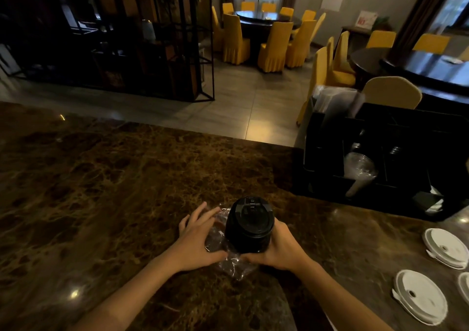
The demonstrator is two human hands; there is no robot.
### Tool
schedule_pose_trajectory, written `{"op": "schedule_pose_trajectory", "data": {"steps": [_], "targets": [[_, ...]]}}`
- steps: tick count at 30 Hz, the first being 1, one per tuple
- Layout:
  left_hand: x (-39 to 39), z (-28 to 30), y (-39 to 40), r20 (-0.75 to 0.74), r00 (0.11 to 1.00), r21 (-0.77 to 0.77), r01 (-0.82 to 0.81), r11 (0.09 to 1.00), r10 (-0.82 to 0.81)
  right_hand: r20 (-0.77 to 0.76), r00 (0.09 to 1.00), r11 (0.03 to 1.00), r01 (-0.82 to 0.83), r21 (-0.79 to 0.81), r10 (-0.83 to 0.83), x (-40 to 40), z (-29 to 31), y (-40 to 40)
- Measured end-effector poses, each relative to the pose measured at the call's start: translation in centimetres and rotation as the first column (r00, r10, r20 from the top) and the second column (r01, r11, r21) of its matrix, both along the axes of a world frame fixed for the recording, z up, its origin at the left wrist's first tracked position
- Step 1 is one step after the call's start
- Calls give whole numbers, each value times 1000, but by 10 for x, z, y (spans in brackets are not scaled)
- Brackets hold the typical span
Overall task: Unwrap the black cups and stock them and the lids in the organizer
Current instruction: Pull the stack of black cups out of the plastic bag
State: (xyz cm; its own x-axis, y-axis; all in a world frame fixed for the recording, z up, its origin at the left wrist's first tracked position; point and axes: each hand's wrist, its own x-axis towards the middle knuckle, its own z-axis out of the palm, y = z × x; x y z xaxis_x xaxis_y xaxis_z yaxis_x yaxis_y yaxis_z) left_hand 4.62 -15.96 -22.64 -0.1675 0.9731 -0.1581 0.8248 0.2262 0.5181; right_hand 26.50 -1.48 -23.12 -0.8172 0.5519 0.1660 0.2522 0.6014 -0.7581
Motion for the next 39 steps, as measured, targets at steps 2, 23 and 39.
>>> {"op": "schedule_pose_trajectory", "data": {"steps": [2,23,39], "targets": [[-1,5,1,50,998,-21,-24,999,25,-2,1000,1000,-4,-8,4,0,1,0],[1,42,23,809,457,-283,-249,926,370,15,1000,1000,3,4,-3,-1,17,4],[7,71,26,859,418,-269,-127,955,297,63,994,995,-88,53,85,-6,41,1]]}}
